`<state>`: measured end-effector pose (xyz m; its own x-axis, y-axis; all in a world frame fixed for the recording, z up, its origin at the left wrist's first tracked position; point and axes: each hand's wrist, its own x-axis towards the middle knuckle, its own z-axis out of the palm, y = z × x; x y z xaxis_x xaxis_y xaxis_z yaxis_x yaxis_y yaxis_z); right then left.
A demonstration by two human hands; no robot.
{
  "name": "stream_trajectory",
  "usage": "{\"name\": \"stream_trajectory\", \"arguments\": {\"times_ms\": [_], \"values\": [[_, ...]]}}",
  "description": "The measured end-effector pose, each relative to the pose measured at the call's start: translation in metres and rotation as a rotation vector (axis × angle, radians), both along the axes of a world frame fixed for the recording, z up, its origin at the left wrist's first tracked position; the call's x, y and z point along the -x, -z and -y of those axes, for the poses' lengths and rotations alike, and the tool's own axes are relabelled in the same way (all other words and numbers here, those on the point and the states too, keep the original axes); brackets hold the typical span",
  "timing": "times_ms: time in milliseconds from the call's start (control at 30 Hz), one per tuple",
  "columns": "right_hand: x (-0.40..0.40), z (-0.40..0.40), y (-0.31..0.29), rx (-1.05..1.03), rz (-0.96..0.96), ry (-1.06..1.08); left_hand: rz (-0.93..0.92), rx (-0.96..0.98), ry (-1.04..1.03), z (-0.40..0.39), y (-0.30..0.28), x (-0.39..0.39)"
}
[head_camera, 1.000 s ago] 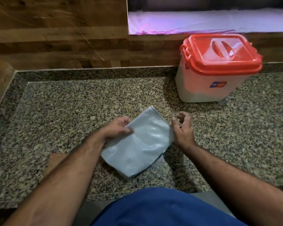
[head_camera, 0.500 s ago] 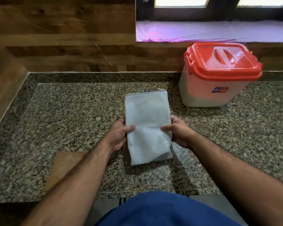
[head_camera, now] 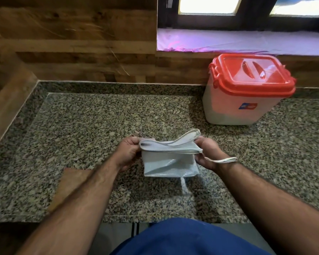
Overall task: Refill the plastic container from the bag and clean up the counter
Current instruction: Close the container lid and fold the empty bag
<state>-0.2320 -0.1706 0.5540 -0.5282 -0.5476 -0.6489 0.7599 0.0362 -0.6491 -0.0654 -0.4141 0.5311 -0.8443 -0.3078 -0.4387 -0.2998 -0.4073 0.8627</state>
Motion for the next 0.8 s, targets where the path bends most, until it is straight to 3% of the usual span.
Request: {"name": "stream_trajectory", "arguments": {"times_ms": [67,200,400,467,600,667,800], "values": [[0.003,-0.007,-0.005,-0.047,0.055,-0.040,0.006,0.051,-0.090,-0.009,-0.005,0.000],[0.010,-0.014,-0.010,-0.105,0.050,-0.424,-0.034,0.174,-0.231,-0.026,-0.002,-0.004],[0.006,-0.004,-0.025,-0.197,-0.020,-0.592,-0.080,0.230,-0.320,-0.050,-0.017,-0.041],[-0.003,0.001,-0.025,-0.216,-0.027,-0.686,-0.088,0.208,-0.322,-0.059,-0.025,-0.062],[-0.032,0.020,-0.023,-0.058,-0.050,-0.855,-0.132,0.045,-0.303,-0.056,-0.036,-0.133],[-0.055,0.031,-0.017,0.011,-0.078,-0.967,-0.036,0.065,-0.316,-0.059,-0.049,-0.176],[-0.138,0.053,-0.014,0.097,-0.163,-1.210,0.306,0.326,-0.168,-0.077,-0.073,-0.256]]}}
